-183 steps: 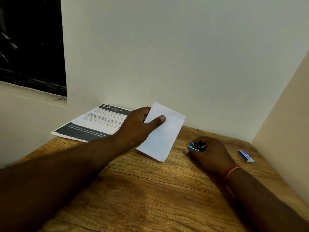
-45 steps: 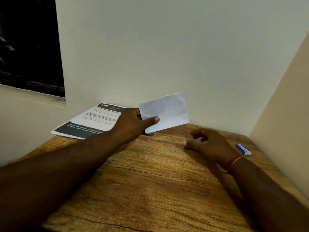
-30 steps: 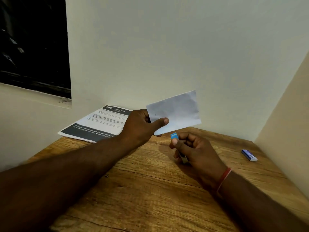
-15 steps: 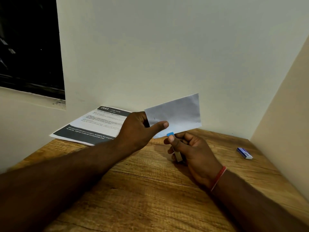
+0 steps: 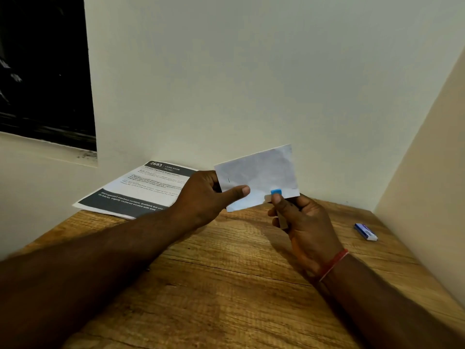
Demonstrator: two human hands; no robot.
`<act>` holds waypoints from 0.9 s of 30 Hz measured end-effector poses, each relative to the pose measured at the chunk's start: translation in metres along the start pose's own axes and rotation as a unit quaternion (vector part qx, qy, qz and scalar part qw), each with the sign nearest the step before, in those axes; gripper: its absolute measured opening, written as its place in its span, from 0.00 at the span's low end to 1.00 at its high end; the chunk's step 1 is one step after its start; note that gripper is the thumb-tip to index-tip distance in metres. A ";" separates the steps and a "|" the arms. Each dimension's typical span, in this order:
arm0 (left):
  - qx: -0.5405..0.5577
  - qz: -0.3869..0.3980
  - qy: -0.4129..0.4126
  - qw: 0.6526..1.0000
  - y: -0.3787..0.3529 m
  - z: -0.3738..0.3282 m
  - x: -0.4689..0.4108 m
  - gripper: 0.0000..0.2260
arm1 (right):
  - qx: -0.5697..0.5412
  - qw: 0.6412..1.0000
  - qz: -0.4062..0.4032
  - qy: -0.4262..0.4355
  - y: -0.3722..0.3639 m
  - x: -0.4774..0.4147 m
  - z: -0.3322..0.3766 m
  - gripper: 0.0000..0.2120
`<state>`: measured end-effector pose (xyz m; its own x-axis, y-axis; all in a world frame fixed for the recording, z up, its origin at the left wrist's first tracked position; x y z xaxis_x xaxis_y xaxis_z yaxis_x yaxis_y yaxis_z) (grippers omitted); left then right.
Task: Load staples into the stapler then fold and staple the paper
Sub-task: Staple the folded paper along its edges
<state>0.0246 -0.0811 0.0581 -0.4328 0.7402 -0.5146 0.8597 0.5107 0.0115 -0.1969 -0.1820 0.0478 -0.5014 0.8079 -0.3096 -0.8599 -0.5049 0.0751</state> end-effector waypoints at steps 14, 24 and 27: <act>0.005 -0.012 -0.014 1.000 -0.002 -0.009 0.004 0.11 | 0.002 0.999 0.041 0.031 0.002 0.003 0.008 0.30; 0.005 -0.007 -0.026 1.000 -0.005 -0.013 0.005 0.10 | 0.008 0.999 0.039 0.036 0.003 0.003 0.009 0.29; -0.001 -0.015 -0.019 1.000 -0.005 -0.011 0.004 0.13 | 0.007 0.999 0.035 0.031 0.003 0.003 0.009 0.31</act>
<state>0.0156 -0.0756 0.0653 -0.4478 0.7075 -0.5467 0.8461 0.5331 -0.0032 -0.2021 -0.1786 0.0555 -0.5540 0.7502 -0.3611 -0.8242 -0.5552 0.1111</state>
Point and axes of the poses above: each hand's wrist, its own x-axis away from the middle knuckle, its own y-axis out of the back of the hand, z = x × y, the point moved 6 cm from there along -x, towards the middle knuckle, and after that the axes turned 10 degrees about x, right-handed, at the moved point
